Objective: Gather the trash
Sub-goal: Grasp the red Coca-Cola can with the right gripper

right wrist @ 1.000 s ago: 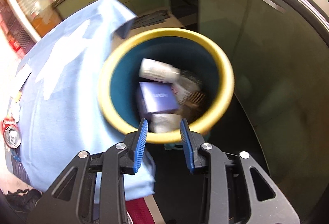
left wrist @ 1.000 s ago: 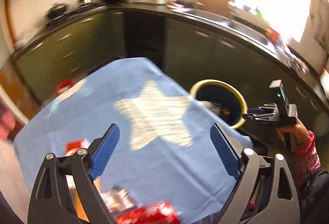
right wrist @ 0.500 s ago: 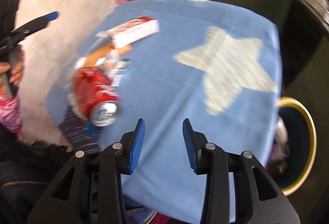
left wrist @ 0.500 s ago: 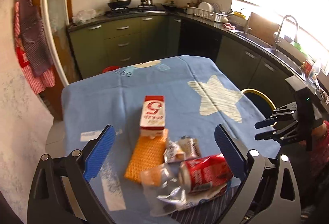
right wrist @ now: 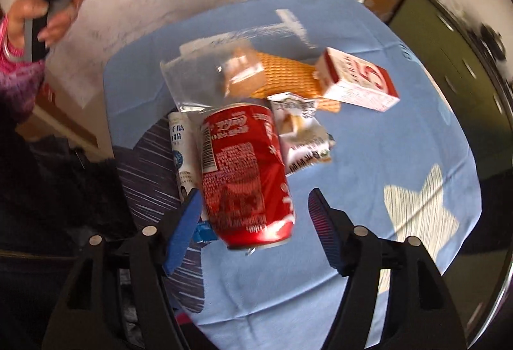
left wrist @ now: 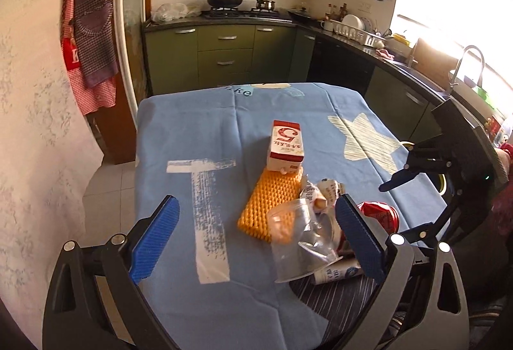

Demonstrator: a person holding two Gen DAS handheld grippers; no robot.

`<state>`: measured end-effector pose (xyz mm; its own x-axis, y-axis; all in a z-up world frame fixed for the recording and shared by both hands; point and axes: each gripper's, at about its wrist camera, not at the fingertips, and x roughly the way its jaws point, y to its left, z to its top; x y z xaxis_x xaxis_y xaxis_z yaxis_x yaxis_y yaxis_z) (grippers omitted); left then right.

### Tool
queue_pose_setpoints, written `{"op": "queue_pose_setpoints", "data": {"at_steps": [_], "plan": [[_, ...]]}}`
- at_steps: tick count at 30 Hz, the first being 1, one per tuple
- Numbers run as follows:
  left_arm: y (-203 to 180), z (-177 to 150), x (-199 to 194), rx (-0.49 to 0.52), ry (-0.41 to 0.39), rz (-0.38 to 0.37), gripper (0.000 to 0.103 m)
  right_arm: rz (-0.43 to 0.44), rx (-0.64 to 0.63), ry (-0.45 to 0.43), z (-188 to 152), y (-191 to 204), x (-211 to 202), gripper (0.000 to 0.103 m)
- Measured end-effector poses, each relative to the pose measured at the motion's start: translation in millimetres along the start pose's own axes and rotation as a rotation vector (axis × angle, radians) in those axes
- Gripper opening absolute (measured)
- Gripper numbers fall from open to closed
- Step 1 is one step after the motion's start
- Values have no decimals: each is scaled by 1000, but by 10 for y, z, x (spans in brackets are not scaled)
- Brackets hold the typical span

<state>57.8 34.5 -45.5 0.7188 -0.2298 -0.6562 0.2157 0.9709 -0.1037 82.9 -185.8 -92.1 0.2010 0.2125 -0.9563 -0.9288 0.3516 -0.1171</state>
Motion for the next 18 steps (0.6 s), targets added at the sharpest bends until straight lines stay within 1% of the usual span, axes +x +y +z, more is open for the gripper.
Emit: {"op": "queue_pose_setpoints", "data": {"at_steps": [4,8,15,18], "plan": [[70,-71,-4,-15,9,7,97,1,-53,56,90,43,97,65],[150,-91,-17,-34,6,16,97,16,-86,88,160,78,162,65],[208,-106,21,-57,6,12,97,21,-119,133,235,97,339,65],[212,-137,60,-63,16,12,97,26,-119,132,261,82,370,66]]}}
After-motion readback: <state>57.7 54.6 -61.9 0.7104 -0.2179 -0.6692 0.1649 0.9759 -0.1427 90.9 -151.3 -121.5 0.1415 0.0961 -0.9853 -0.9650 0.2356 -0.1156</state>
